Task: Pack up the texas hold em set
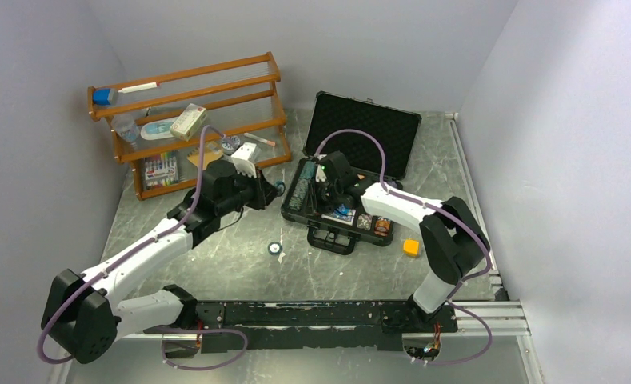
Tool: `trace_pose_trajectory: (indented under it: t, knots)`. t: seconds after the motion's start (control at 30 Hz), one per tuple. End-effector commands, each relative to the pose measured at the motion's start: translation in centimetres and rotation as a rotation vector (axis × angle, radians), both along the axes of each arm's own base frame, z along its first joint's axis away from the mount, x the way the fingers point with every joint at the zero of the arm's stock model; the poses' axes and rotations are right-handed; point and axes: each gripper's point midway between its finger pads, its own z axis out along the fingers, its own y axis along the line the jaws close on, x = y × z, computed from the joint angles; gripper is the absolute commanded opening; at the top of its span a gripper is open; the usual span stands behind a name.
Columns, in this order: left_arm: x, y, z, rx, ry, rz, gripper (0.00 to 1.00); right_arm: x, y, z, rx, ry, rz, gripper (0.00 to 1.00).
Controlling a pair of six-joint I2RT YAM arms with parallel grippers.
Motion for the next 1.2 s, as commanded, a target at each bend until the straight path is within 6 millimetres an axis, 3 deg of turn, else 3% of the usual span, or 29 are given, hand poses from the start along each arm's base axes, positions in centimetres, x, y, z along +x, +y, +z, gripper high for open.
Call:
trace_pose_trajectory:
  t: [0.0,0.2,0.37,0.53,0.73,1.0,1.1,1.17]
  knots:
    - [0.2,-0.6,2.3,0.030,-0.107,-0.097,0.07,2.5,-0.7,0.6,-0.056,-0.102,-0.052,0.24]
    - [-0.1,-1.7,2.4,0.099,-0.125,-0.221,0.07,3.5,-1.0,0.5,-0.081,-0.138,-0.063,0.24]
    - [-0.4,-2.5,0.9,0.138,-0.090,-0.308,0.07,3.8,-1.3,0.6,-0.089,-0.156,-0.087,0.23]
    - [-0.3,-2.9,0.8,0.148,-0.084,-0.337,0.07,2.9,0.1,2.9,0.022,-0.163,-0.030,0.23]
    - [-1.1,-3.4,0.0,0.159,-0.091,-0.422,0.07,1.2,0.8,3.2,0.083,-0.116,0.036,0.28]
    - [-5.0,-5.5,-2.6,0.322,-0.290,-0.828,0.07,1.9,-2.6,4.9,0.178,-0.112,-0.139,0.27]
    - [-5.5,-6.7,-4.4,0.435,-0.337,-0.936,0.07,1.9,-4.2,6.3,0.232,-0.132,-0.207,0.27]
    - [-5.1,-7.8,-4.5,0.457,-0.332,-0.984,0.07,1.9,-5.6,7.0,0.250,-0.144,-0.273,0.27]
